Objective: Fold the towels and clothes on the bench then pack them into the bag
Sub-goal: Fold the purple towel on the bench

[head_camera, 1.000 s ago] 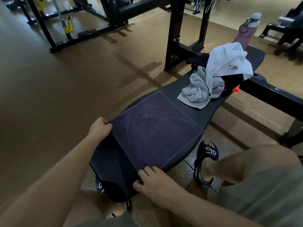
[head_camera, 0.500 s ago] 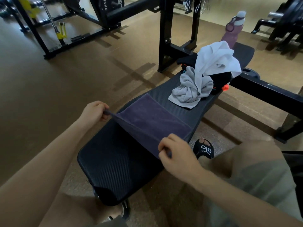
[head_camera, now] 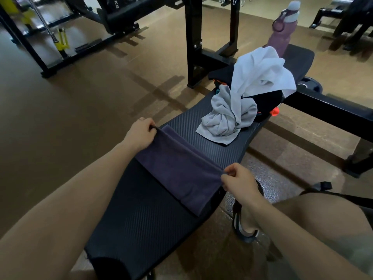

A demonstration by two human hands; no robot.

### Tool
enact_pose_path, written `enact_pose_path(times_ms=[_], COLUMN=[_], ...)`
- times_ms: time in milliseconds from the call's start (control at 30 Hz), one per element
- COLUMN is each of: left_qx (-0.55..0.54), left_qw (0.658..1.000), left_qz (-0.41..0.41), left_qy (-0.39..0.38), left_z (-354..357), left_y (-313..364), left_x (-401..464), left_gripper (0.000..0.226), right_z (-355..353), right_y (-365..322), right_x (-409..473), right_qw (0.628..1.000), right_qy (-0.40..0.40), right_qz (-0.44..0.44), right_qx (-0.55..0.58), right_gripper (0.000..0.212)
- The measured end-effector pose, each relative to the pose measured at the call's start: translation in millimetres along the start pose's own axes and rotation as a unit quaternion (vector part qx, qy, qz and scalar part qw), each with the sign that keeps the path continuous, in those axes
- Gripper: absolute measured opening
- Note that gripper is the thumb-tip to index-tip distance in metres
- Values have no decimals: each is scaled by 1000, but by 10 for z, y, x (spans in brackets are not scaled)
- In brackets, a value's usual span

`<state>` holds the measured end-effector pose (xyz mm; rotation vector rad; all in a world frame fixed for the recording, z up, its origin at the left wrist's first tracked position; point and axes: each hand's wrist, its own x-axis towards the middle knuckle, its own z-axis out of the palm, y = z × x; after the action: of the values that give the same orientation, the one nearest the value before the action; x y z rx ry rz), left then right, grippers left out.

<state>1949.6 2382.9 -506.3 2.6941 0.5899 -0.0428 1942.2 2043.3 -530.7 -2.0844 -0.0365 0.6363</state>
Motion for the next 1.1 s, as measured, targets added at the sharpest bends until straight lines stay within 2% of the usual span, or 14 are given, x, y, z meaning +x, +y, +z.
enact_pose_path(times_ms=[133, 400, 633, 967, 1100], left_qx=[-31, -49, 18, 64, 74], left_qw=[999, 999, 997, 995, 995], left_qz=[0, 13, 69, 70, 69], left_qy=[-7, -5, 20, 16, 14], left_z=[121, 317, 352, 413, 435], left_y=[20, -46, 4, 5, 17], left_x=[127, 206, 207, 242, 248], left_gripper=[12, 5, 9, 9, 13], right_z=[11, -2, -26, 0, 3], right_y=[38, 51, 21, -30, -37], right_x=[85, 110, 71, 127, 127], right_qw=[999, 997, 991, 988, 966], right_qy=[-8, 3, 29, 57, 74], right_qz=[11, -39, -61, -54, -87], right_qx=[-29, -67, -113, -136, -230], right_gripper=[7, 18, 14, 13, 14])
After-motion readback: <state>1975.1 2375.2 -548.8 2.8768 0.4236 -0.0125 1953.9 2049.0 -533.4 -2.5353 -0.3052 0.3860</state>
